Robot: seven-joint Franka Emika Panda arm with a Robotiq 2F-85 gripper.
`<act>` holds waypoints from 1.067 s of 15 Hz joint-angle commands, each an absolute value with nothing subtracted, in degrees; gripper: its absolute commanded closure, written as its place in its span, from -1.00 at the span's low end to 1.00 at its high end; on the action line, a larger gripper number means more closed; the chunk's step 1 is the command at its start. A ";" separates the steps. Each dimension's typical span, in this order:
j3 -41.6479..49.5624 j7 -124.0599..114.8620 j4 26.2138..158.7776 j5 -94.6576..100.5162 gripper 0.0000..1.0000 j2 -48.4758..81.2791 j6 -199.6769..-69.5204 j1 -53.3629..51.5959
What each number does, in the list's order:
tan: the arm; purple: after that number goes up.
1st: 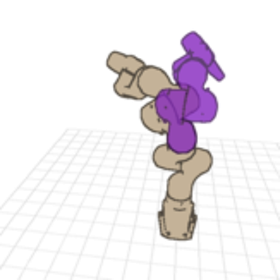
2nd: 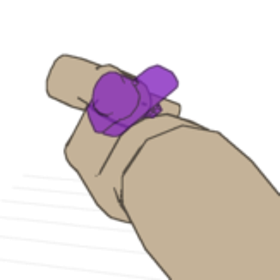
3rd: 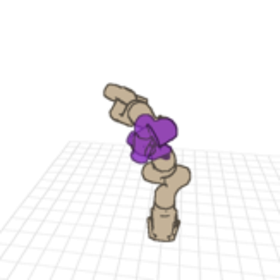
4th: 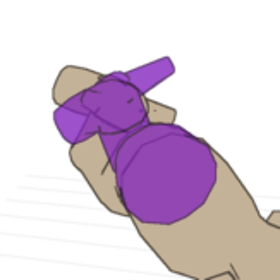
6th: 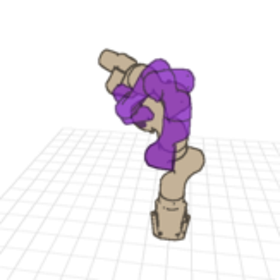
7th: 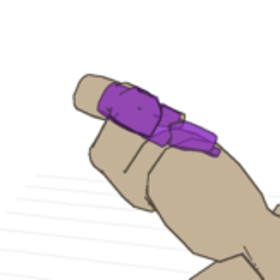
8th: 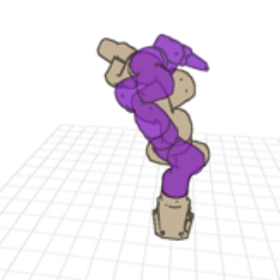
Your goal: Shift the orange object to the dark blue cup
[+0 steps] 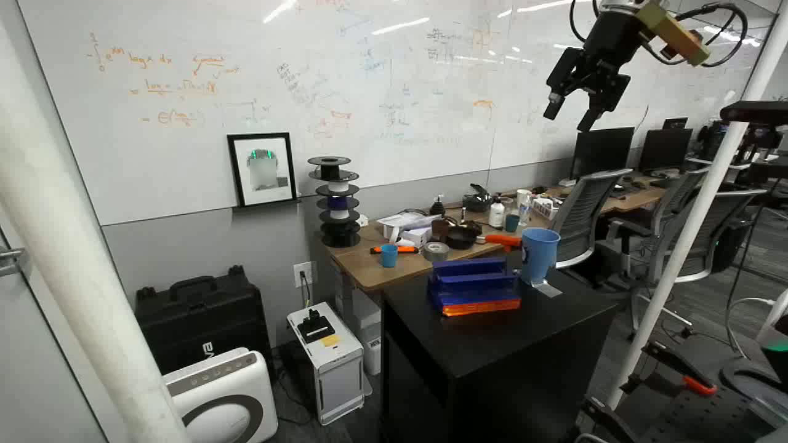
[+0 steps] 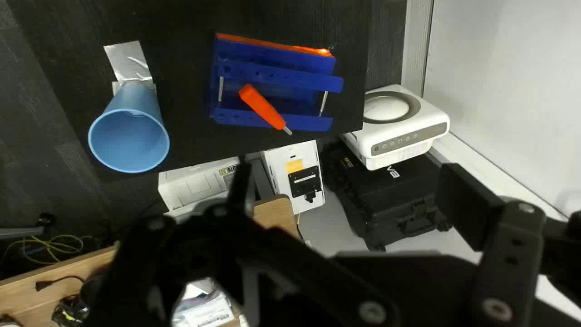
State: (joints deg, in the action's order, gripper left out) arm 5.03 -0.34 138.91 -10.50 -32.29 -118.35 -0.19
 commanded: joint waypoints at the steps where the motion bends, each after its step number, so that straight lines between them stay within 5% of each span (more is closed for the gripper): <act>1: 4.53 -0.06 138.59 -10.83 -1.00 -32.22 -118.29 0.43; 6: 4.54 -0.06 137.82 -10.82 -1.00 -32.53 -118.28 0.43; 16: 4.81 12.06 130.99 -10.85 -1.00 -3.87 -122.28 -0.44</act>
State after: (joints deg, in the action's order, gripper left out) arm 5.08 8.26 135.47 -10.72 -12.50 -121.08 -0.23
